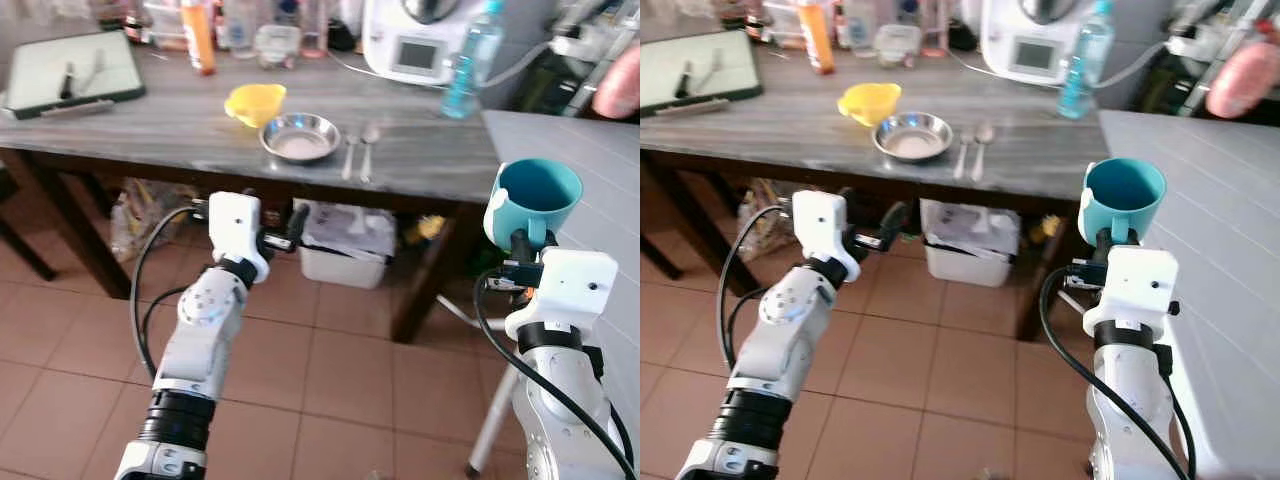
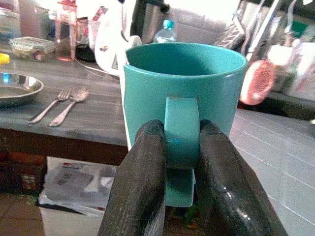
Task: Setting the table
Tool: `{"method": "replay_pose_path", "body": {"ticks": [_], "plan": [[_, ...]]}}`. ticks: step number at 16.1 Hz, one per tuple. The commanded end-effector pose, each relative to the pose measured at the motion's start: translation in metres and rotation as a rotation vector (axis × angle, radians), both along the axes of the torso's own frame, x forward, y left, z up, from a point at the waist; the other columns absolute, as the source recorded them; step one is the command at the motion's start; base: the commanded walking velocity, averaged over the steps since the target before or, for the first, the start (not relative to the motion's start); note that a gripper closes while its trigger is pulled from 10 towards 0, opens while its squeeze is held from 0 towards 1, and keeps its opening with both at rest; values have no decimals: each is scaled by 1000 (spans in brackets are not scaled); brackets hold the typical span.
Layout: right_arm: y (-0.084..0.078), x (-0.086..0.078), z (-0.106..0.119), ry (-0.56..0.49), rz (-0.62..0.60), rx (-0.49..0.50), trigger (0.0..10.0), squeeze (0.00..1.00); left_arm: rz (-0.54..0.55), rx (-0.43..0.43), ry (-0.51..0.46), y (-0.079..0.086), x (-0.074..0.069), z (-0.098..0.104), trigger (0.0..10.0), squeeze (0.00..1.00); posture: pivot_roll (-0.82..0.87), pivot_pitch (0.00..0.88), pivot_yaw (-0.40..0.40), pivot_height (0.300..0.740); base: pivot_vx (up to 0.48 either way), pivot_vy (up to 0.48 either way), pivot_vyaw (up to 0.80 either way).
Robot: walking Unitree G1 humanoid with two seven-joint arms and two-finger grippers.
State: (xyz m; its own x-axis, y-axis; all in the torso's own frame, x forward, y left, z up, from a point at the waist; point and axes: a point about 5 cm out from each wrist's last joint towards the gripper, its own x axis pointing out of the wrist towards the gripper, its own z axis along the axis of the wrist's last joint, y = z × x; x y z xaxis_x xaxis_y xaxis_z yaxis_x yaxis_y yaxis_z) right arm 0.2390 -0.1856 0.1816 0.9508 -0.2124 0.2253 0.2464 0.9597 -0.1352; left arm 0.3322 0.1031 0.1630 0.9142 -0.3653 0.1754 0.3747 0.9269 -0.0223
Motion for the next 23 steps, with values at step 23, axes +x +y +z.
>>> {"method": "replay_pose_path", "body": {"ticks": [23], "plan": [[-1, -2, 5, -24, -13, -57, 10000, 0, -56, 23, -7, 1, -5, -1, 10000, 0, 69, 124, -42, 740, 413, 0, 124]]}}
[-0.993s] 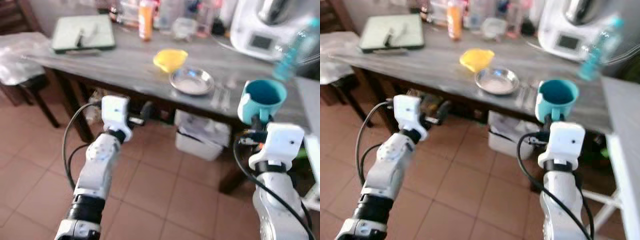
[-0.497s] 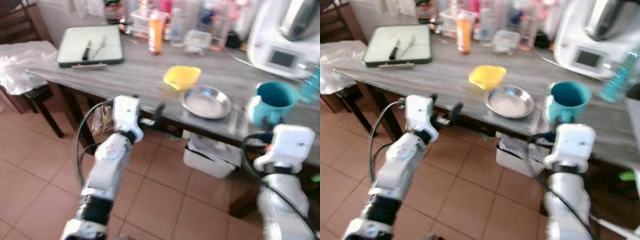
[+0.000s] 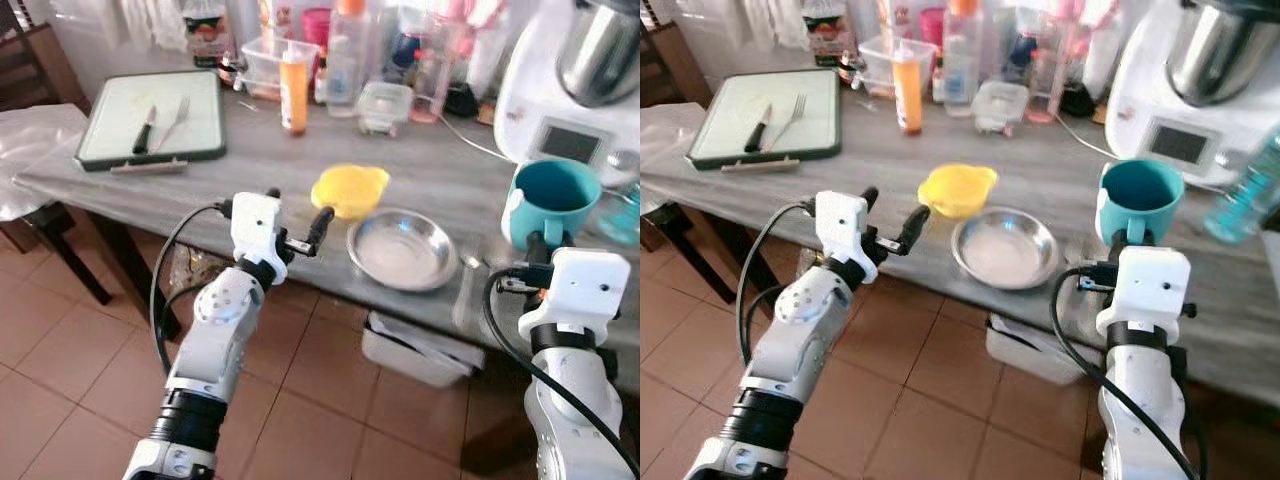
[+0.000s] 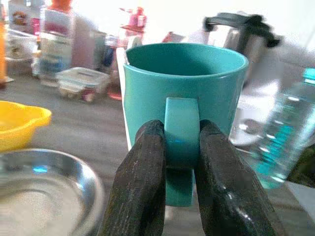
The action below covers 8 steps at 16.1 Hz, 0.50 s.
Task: Setting the table
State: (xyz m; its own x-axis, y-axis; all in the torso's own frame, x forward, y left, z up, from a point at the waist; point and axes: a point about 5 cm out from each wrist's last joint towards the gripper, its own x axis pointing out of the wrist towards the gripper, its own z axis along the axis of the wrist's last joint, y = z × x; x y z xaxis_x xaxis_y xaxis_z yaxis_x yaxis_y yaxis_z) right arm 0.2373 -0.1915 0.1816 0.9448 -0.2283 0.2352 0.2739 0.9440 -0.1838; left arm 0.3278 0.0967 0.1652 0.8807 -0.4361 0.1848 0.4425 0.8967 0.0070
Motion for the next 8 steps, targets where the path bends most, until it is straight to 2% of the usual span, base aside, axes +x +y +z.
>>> {"method": "replay_pose_path", "body": {"ticks": [1, 4, 8], "plan": [[5, -1, 5, -25, 17, -8, 10000, 0, 9, -6, 14, 11, -2, -2, 10000, 0, 70, 124, -43, 740, 322, 0, 0], [5, 0, 5, -24, 19, -10, 10000, 0, 19, -13, 21, 17, -4, -2, 10000, 0, 73, 126, -44, 740, 0, 0, 0], [7, 1, 5, -26, 24, -14, 10000, 0, 18, -18, 10, 16, -4, 1, 10000, 0, 80, 125, -41, 740, 0, 0, 0]]}}
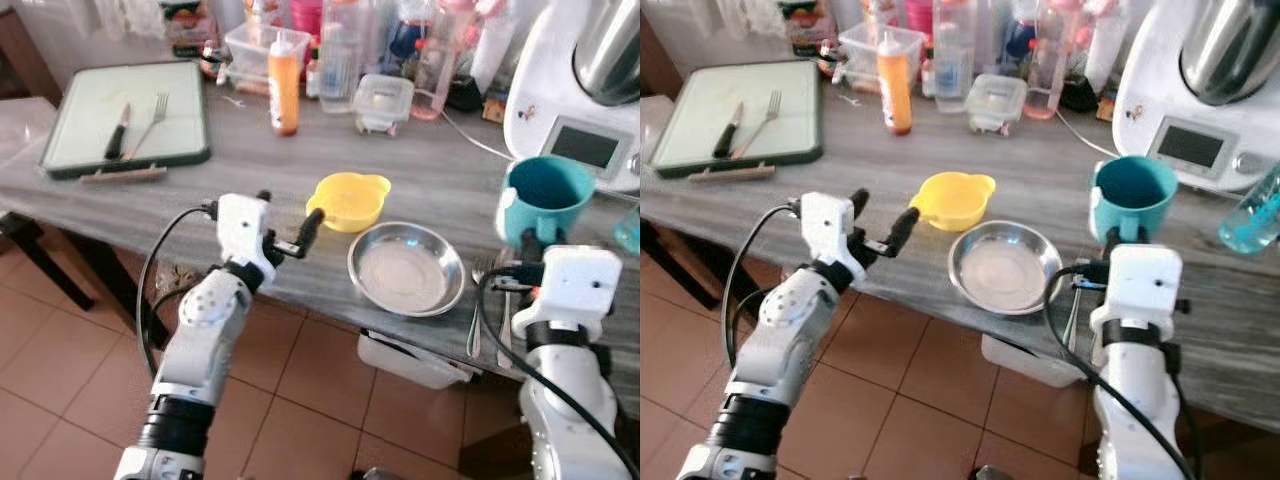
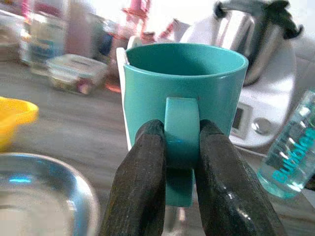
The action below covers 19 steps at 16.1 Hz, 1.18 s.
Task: Setting the table
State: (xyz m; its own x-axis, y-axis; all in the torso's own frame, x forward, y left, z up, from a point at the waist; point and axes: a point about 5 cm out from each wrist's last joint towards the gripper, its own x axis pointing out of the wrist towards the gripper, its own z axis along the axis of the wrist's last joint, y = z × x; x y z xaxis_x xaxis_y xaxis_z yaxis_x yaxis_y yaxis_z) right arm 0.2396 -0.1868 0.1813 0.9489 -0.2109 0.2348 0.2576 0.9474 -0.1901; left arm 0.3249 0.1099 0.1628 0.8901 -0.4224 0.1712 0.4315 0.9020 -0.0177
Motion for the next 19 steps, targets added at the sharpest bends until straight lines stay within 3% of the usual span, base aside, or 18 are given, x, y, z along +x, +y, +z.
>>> {"method": "replay_pose_path", "body": {"ticks": [1, 10, 16, 19], "plan": [[2, -1, 5, -29, 7, -9, 10000, 0, 2, -4, -12, 2, -2, 4, 10000, 0, 80, 123, -41, 740, 0, -251, 0], [4, -1, 8, -38, 14, -26, 10000, 0, 7, 3, -3, 1, -1, 1, 10000, 0, 78, 121, -40, 740, 0, -480, 0], [7, 0, 6, -25, 41, -26, 10000, 0, -50, 11, -7, 9, -5, 3, 10000, 0, 82, 128, -40, 740, 0, 0, 0], [7, 1, 7, -26, 45, -30, 10000, 0, -97, 47, 15, 17, -17, -4, 10000, 0, 82, 130, -39, 740, 0, 0, 0]]}}
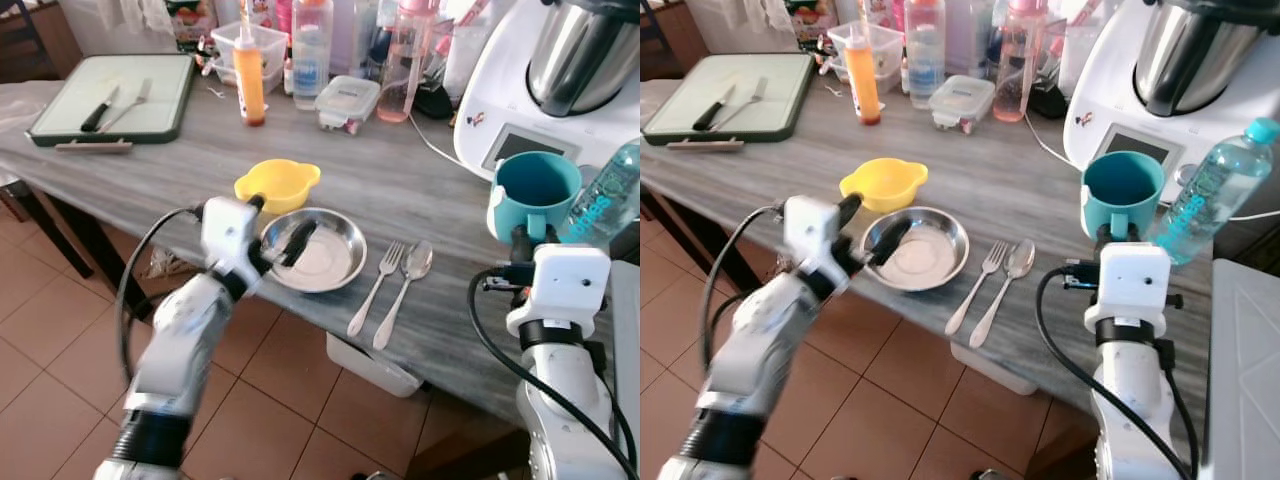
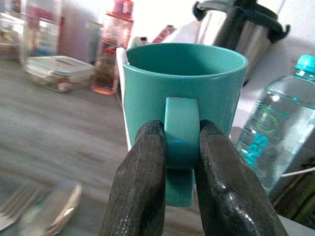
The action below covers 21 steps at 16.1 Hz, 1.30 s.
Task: Setting the table
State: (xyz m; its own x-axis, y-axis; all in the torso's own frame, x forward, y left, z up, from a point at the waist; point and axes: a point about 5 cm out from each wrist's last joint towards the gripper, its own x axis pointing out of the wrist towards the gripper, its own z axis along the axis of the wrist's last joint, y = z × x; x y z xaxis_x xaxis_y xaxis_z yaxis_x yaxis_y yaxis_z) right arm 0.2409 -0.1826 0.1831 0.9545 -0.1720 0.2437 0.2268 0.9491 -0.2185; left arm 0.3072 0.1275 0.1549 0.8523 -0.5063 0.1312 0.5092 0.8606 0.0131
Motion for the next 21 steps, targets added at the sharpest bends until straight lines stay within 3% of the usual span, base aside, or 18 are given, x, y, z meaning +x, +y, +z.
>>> {"method": "replay_pose_path", "body": {"ticks": [1, 4, 6, 12, 16, 21], "plan": [[2, 0, 5, -22, 12, 2, 10000, 0, -14, 10, 0, 1, -2, 1, 10000, 0, 84, 131, -39, 740, 0, 0, 0], [4, 1, 4, -19, 33, 10, 10000, 0, -34, 5, -3, -1, -1, 4, 10000, 0, 89, 132, -45, 740, 0, 0, 0], [9, 6, 6, -20, 67, 8, 10000, 0, -154, 26, -9, -5, -3, 10, 10000, 0, 99, 135, -53, 740, 0, 0, 0], [20, 19, 9, -15, 163, 11, 10000, 0, -230, 26, 8, -5, -11, 20, 10000, 0, 144, 174, -74, 740, 0, 0, 0], [40, 41, 13, -9, 302, 29, 10000, 0, -395, 36, 83, -9, -29, 19, 10000, 0, 163, 199, -81, 740, 0, 0, 0], [55, 70, 17, 1, 349, 89, 10000, 0, -526, 40, 128, -16, -41, 27, 10000, 0, 190, 216, -76, 740, 0, 0, 0]]}}
